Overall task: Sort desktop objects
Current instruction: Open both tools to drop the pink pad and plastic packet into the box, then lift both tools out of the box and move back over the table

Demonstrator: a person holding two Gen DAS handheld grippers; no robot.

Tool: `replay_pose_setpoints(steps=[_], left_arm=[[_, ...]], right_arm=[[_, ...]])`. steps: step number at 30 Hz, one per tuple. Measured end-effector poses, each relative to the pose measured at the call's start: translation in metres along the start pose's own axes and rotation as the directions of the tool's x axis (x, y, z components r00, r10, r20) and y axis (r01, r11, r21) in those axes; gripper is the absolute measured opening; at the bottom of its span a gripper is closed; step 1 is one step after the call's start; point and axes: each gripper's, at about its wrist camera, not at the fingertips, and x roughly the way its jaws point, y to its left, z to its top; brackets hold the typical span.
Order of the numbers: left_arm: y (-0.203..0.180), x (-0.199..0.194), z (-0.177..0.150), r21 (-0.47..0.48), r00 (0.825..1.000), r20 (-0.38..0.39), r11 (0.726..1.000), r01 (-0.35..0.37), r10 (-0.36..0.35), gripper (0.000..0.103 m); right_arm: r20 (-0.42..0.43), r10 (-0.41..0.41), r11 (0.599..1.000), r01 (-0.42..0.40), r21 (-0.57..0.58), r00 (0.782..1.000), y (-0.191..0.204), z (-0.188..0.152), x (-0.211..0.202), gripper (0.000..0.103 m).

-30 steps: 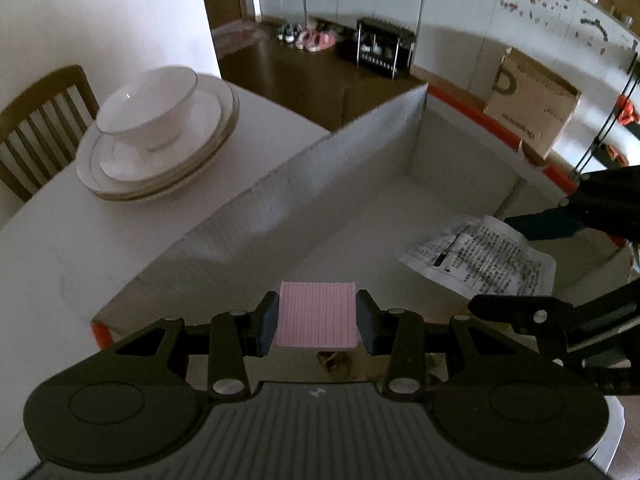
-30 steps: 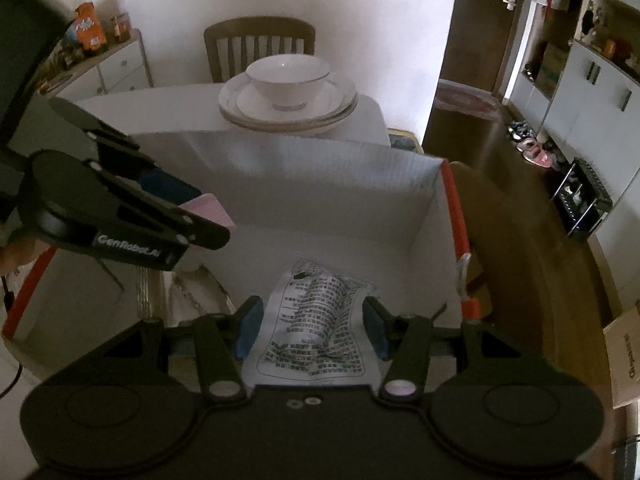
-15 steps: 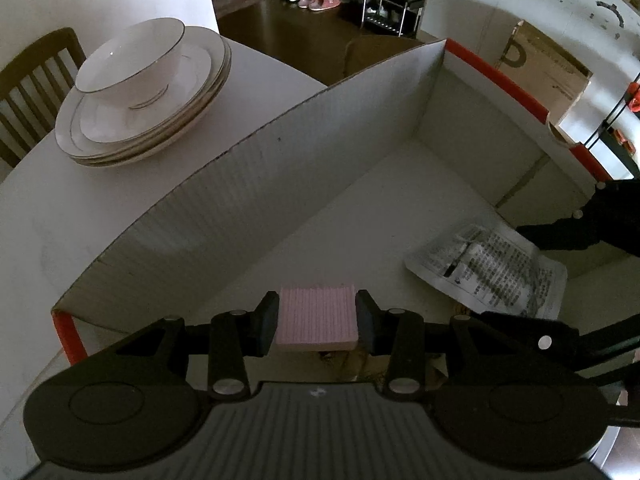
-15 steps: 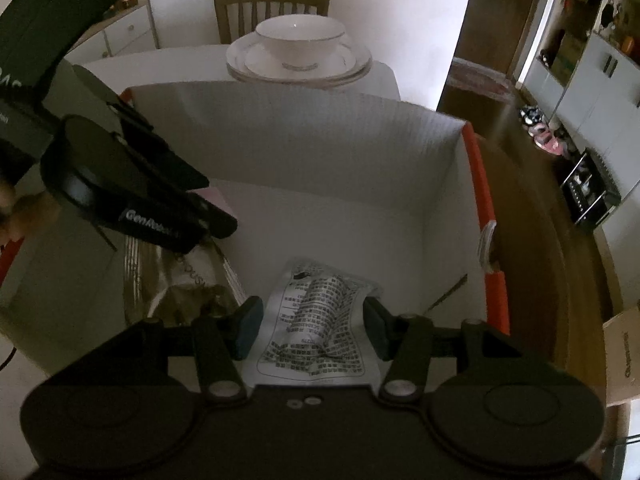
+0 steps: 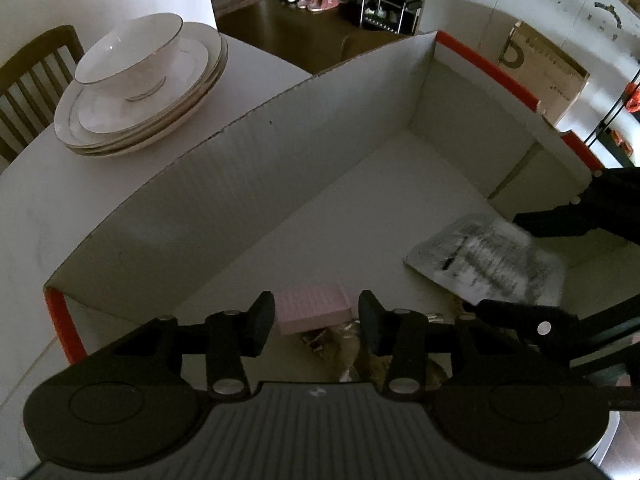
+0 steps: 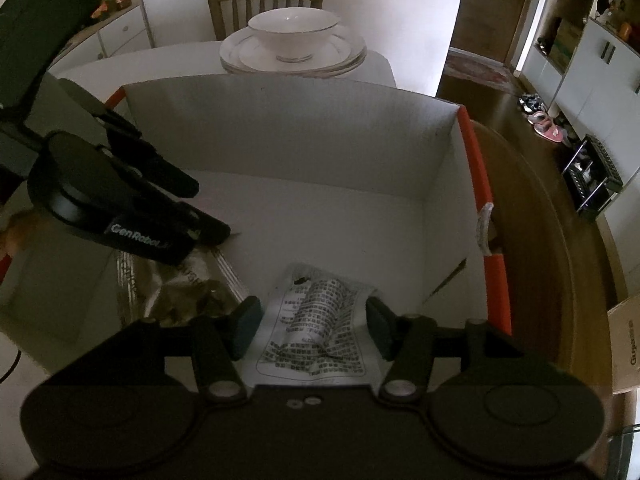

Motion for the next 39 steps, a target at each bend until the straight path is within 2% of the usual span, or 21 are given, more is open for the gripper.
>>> replay_pose_setpoints(steps=[3,14,16,17,29,31,39], left_arm=[[0.002,-0.009,-0.003,-0.009,1.0,0.024,1.0,0.009,-0.009,0.045],[-0.005,-0.053,-0.015,-0.009,0.99,0.143,1.0,0.006,-0.005,0.045],[-0.006,-0.062,-0.019,-0.016,0.986,0.166,1.0,0.006,-0.003,0.059],[-0.008,-0.066,-0.021,-0.017,0.984,0.178,1.0,0.007,-0.004,0.061],[-0.016,-0.117,-0.057,-0.046,0.957,0.288,0.998,0.042,-0.027,0.061],[-0.016,-0.124,-0.064,-0.045,0.952,0.306,0.998,0.046,-0.03,0.061],[-0.012,-0.148,-0.094,-0.032,0.93,0.365,0.998,0.053,-0.037,0.061]], right_arm=[[0.028,0.007,1.0,-0.007,-0.004,1.0,0.0,0.0,-0.008,0.065],[0.095,0.032,0.999,-0.033,0.005,0.995,-0.009,-0.005,-0.043,0.071],[0.108,0.039,0.999,-0.039,0.003,0.993,-0.009,-0.007,-0.05,0.071],[0.113,0.046,0.999,-0.047,0.003,0.992,-0.009,-0.007,-0.053,0.071],[0.18,0.083,0.996,-0.085,0.003,0.98,0.004,-0.014,-0.088,0.079],[0.189,0.082,0.996,-0.085,0.009,0.979,0.007,-0.015,-0.092,0.082],[0.23,0.052,0.998,-0.061,0.032,0.972,0.03,-0.018,-0.105,0.086]])
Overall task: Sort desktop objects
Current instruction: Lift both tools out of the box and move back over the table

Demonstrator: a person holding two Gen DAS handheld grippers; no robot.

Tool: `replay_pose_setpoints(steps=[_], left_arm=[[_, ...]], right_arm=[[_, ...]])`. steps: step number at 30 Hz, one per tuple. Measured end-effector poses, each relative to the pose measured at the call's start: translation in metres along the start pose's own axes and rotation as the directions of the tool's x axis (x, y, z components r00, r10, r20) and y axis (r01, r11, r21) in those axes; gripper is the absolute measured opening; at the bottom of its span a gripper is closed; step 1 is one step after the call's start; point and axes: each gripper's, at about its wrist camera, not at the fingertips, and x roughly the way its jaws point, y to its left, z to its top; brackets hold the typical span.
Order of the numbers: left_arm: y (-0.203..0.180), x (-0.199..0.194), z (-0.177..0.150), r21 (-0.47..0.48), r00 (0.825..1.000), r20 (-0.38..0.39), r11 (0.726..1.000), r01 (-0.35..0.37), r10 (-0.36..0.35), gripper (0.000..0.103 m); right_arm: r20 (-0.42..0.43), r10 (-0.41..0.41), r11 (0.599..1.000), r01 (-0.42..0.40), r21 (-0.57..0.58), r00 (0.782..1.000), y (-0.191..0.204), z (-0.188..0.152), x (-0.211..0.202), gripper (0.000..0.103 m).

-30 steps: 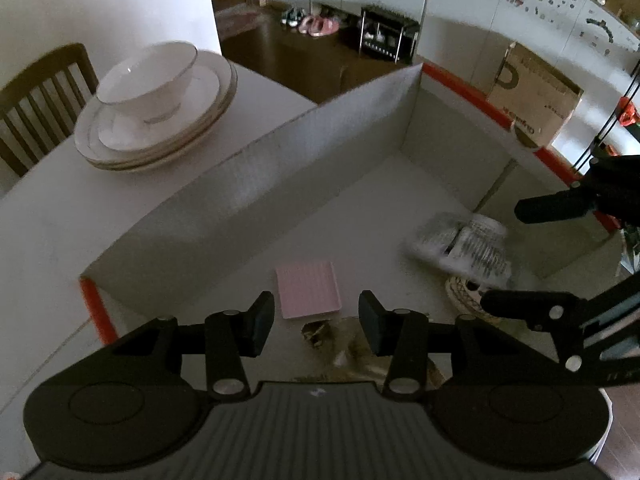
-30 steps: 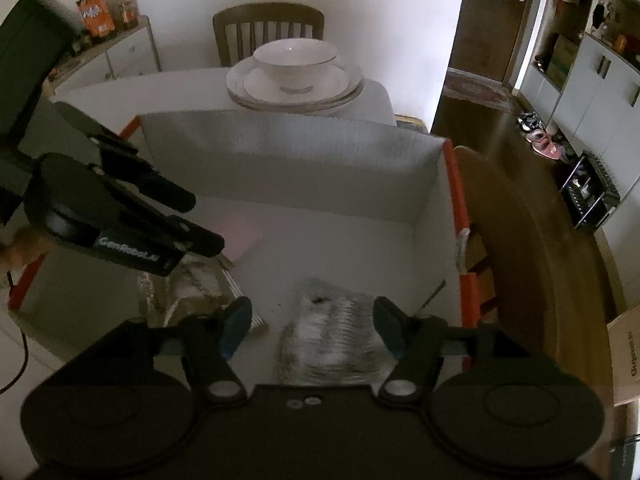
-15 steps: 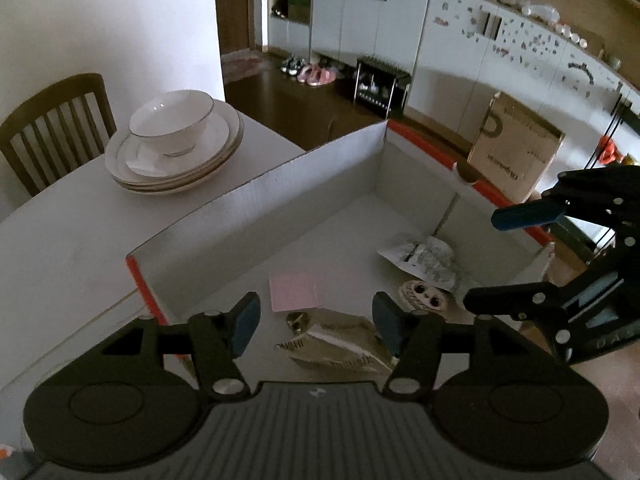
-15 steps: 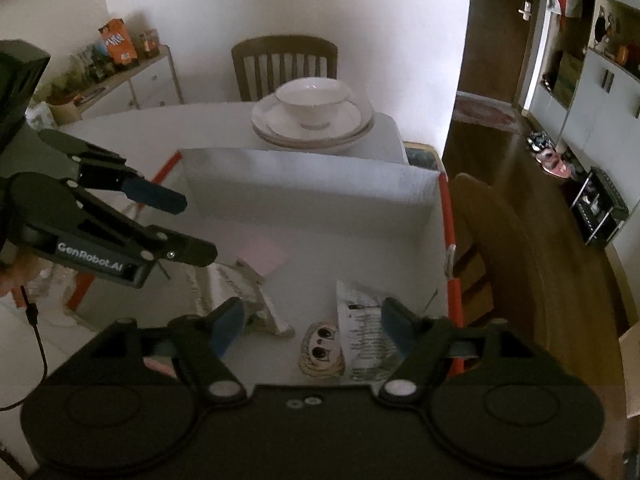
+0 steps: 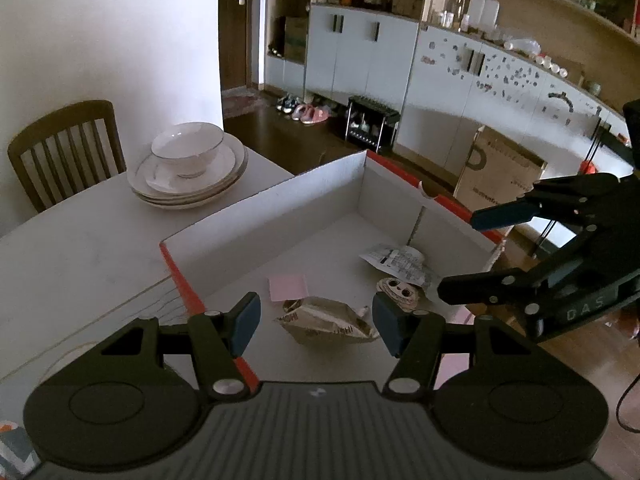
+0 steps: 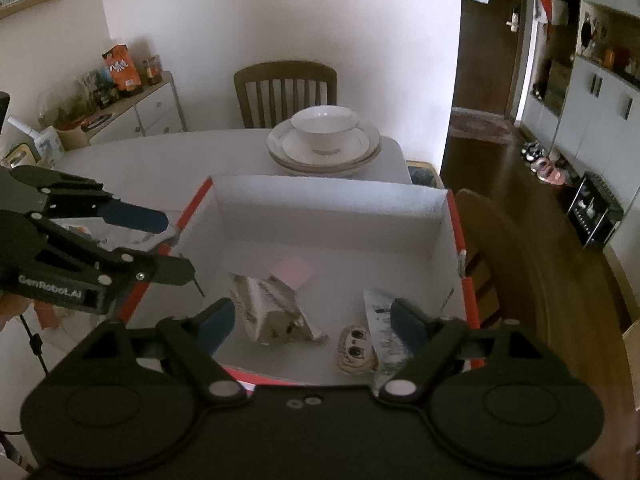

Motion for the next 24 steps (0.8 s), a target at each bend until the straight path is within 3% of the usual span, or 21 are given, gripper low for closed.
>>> replay_pose_setpoints(steps=[3,7,9,16,24], left_arm=[[0.006,-0.015,-0.007,0.004,1.0,0.026,1.0,-0.002,0.002,0.061],[0.018,-0.035,-0.02,0.015,0.998,0.059,1.0,-0.006,0.005,0.074],[0.025,-0.045,-0.028,0.018,0.998,0.071,1.0,0.001,-0.002,0.074],[0.054,-0.074,-0.052,0.029,0.996,0.086,1.0,-0.001,-0.001,0.08],[0.106,-0.101,-0.083,-0.043,0.997,0.072,0.999,-0.007,0.01,0.08]], right_arm=[[0.021,-0.018,1.0,0.018,-0.004,1.0,0.014,-0.001,-0.005,0.093],[0.038,-0.037,0.999,0.037,0.004,0.999,0.035,-0.003,-0.005,0.097],[0.049,-0.043,0.999,0.043,0.01,0.998,0.046,-0.004,-0.006,0.1],[0.075,-0.044,0.999,0.043,0.016,0.996,0.091,-0.005,-0.005,0.102],[0.082,-0.034,0.999,0.032,0.022,0.996,0.143,-0.004,0.002,0.102]])
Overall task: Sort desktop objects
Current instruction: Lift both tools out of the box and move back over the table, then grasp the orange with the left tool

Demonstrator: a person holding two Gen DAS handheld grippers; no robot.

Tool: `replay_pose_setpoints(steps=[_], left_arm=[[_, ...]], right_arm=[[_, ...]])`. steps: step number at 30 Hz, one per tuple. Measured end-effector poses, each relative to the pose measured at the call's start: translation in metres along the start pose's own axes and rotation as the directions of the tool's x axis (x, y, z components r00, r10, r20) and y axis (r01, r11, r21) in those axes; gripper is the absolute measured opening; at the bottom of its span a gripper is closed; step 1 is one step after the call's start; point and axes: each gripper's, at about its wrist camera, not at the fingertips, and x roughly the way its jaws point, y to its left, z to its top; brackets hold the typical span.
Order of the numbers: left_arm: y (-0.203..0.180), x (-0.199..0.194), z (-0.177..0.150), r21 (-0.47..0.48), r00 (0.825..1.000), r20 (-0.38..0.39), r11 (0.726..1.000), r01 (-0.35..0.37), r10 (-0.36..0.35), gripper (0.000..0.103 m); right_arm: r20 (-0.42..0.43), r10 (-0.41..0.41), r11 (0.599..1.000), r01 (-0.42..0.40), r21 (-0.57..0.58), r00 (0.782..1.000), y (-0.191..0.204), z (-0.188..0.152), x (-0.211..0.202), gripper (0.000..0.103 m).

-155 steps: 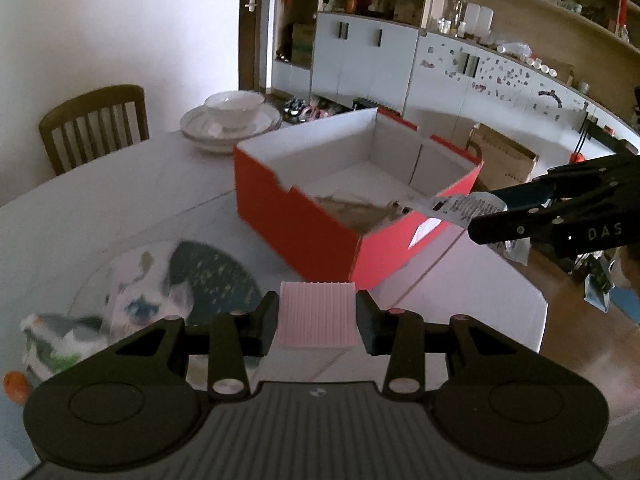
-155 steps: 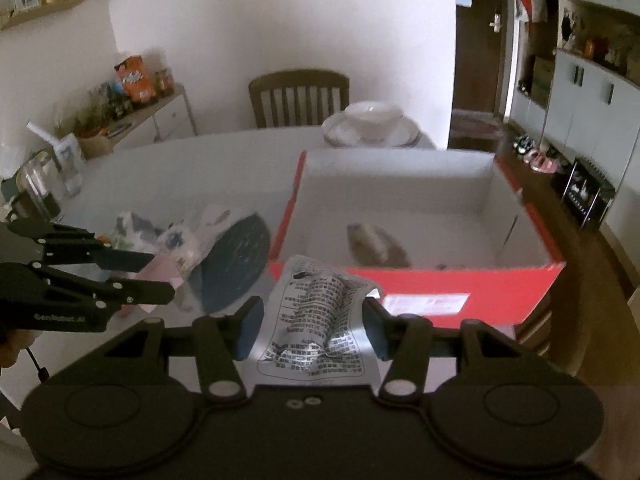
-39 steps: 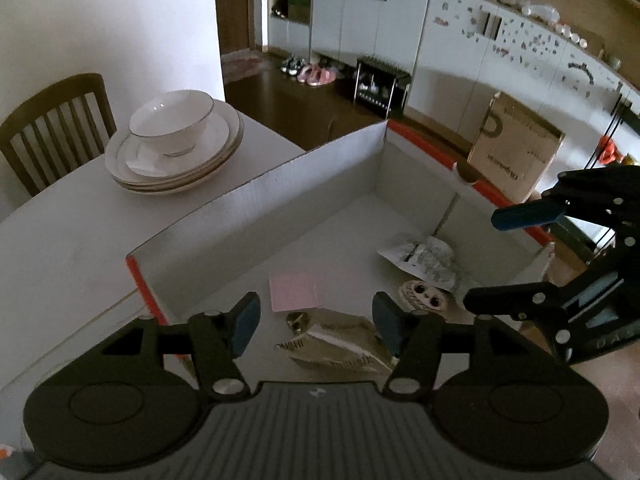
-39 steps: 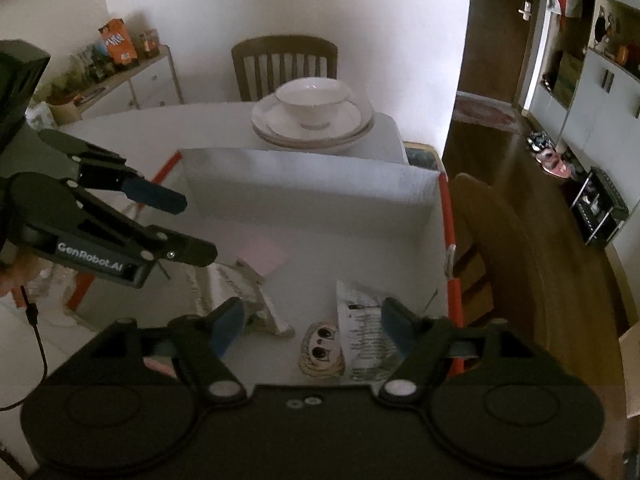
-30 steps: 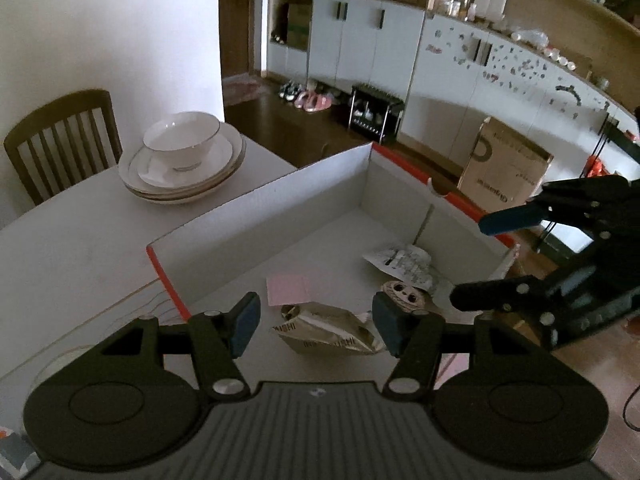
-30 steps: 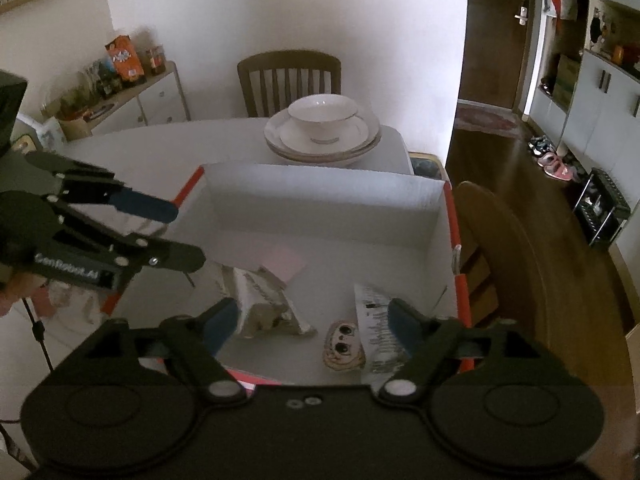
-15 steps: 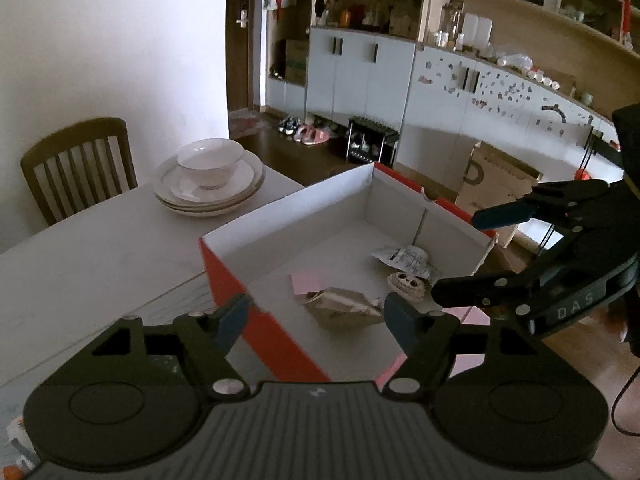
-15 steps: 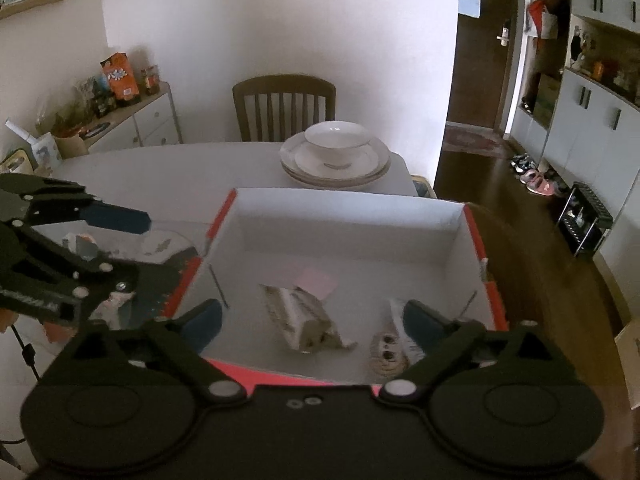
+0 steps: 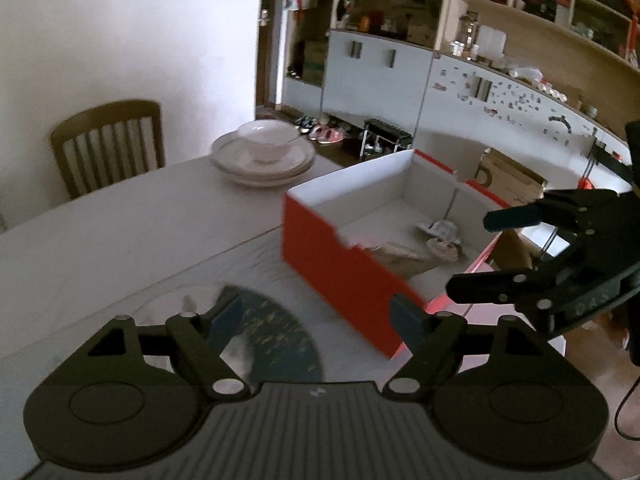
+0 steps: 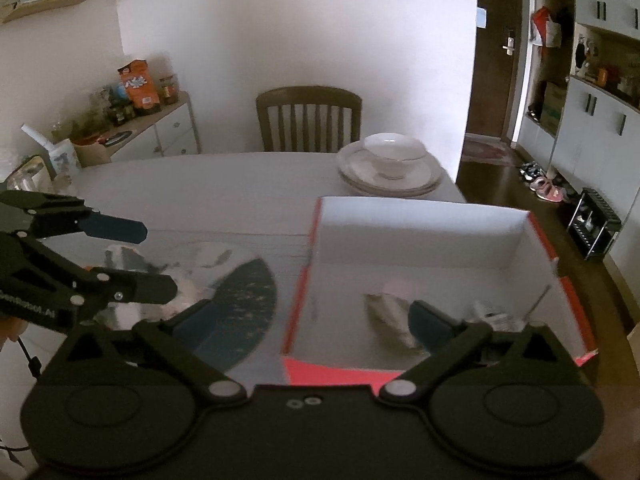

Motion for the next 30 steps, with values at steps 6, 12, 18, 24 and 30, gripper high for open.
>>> replay_pose_setpoints(steps=[6,12,18,24,30], left_arm=[[0.04,-0.02,-0.024,-0.032,0.999,-0.003,0.999,-0.032,0.032,0.084],[0.075,-0.035,-0.047,-0.055,0.998,0.003,0.997,-0.055,0.055,0.087],[0.108,-0.04,-0.07,-0.083,0.995,-0.015,0.991,-0.1,0.099,0.103],[0.145,-0.036,-0.09,-0.116,0.987,-0.054,0.98,-0.16,0.154,0.103],[0.179,-0.026,-0.111,-0.152,0.972,-0.096,0.962,-0.227,0.214,0.103]], right_arm=[[-0.009,0.003,1.0,-0.003,-0.027,1.0,0.045,-0.005,0.01,0.102],[-0.014,0.004,1.0,-0.004,-0.021,1.0,0.076,-0.006,0.023,0.102],[-0.028,-0.004,0.999,0.002,-0.042,1.0,0.097,-0.003,0.046,0.102],[-0.058,-0.016,0.997,0.011,-0.083,0.998,0.115,-0.002,0.08,0.102],[-0.089,0.0,0.994,-0.01,-0.113,0.996,0.129,-0.001,0.109,0.102]])
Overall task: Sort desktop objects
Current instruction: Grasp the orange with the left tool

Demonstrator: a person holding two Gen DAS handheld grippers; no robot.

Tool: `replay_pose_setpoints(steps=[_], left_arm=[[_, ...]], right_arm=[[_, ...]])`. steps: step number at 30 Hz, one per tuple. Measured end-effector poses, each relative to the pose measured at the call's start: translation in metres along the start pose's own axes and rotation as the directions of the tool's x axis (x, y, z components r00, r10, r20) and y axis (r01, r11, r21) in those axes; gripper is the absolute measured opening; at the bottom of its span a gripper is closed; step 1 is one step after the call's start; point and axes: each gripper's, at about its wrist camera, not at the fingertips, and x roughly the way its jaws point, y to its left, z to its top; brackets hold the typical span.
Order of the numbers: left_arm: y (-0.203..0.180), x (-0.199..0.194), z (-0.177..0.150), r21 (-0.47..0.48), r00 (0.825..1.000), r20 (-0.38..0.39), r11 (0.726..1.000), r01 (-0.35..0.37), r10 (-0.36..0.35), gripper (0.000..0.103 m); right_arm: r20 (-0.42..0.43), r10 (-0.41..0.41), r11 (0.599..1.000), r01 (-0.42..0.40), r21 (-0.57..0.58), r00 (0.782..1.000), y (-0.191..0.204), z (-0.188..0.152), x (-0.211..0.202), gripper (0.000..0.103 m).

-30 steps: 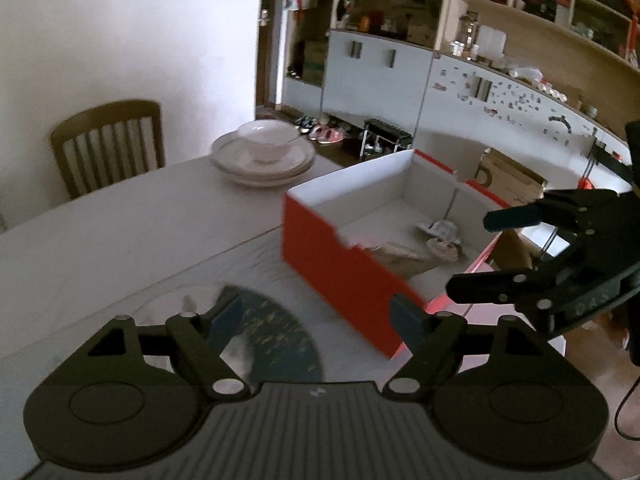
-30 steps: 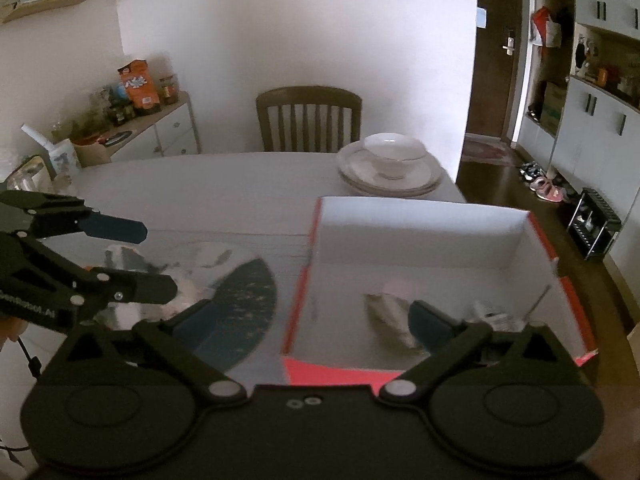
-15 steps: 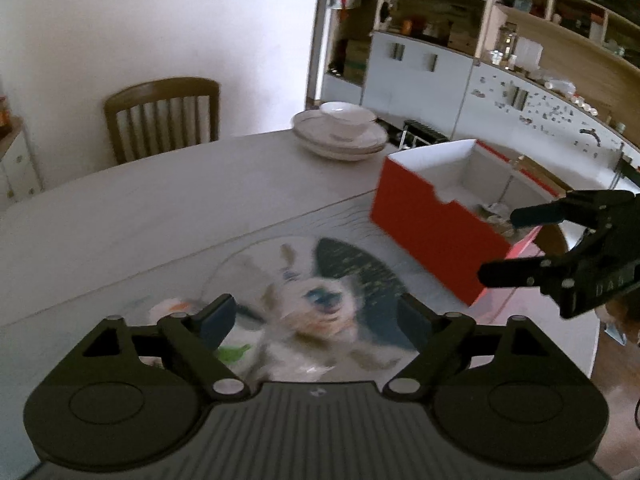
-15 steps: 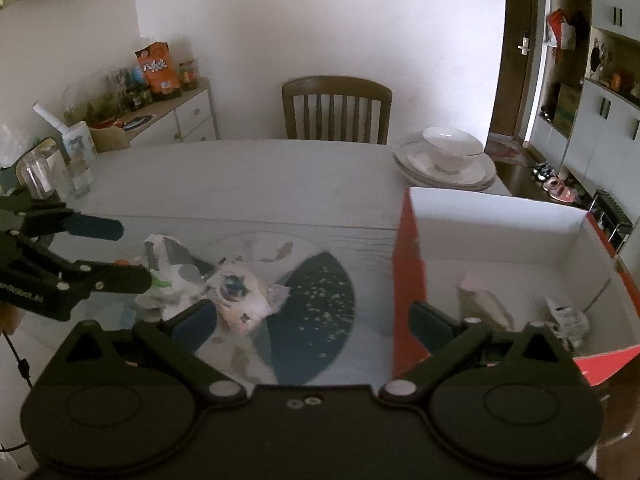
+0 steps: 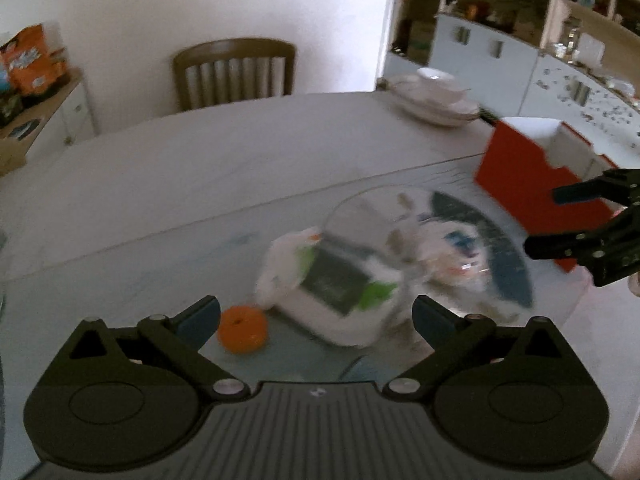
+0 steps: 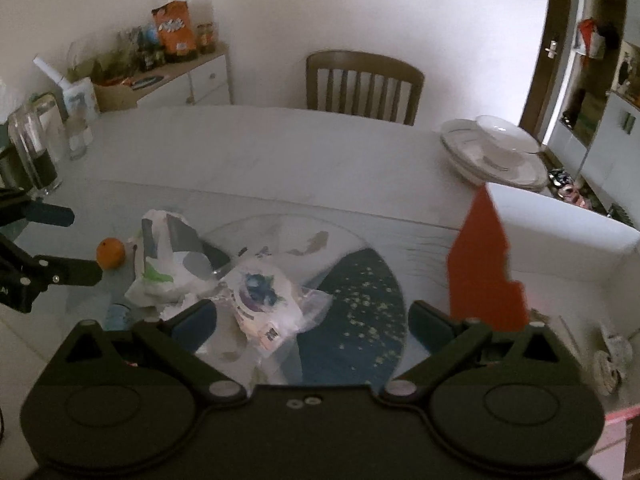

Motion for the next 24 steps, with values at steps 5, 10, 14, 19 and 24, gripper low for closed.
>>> replay_pose_setpoints(steps=[5,10,14,19,24], left_arm=[[0.022,0.015,-0.01,-0.016,0.999,-0.028,0.999,-0.039,0.039,0.103],[0.036,0.027,-0.015,-0.028,0.997,-0.049,0.998,-0.057,0.056,0.103],[0.039,0.036,-0.019,-0.019,0.996,-0.065,0.998,-0.059,0.058,0.103],[0.04,0.046,-0.021,-0.015,0.996,-0.071,0.998,-0.058,0.057,0.103],[0.042,0.052,-0.022,-0.015,0.995,-0.077,0.998,-0.058,0.057,0.102]], right_arm=[[-0.025,-0.012,0.998,0.011,-0.056,1.0,0.011,0.004,0.022,0.102],[-0.057,-0.015,0.996,0.01,-0.087,0.998,0.015,0.007,0.043,0.102],[-0.079,0.003,0.995,-0.01,-0.1,0.997,0.016,0.007,0.054,0.101],[-0.092,0.005,0.989,-0.019,-0.147,0.996,0.023,0.009,0.065,0.1],[-0.116,-0.013,0.986,-0.007,-0.167,0.993,0.025,0.01,0.078,0.098]])
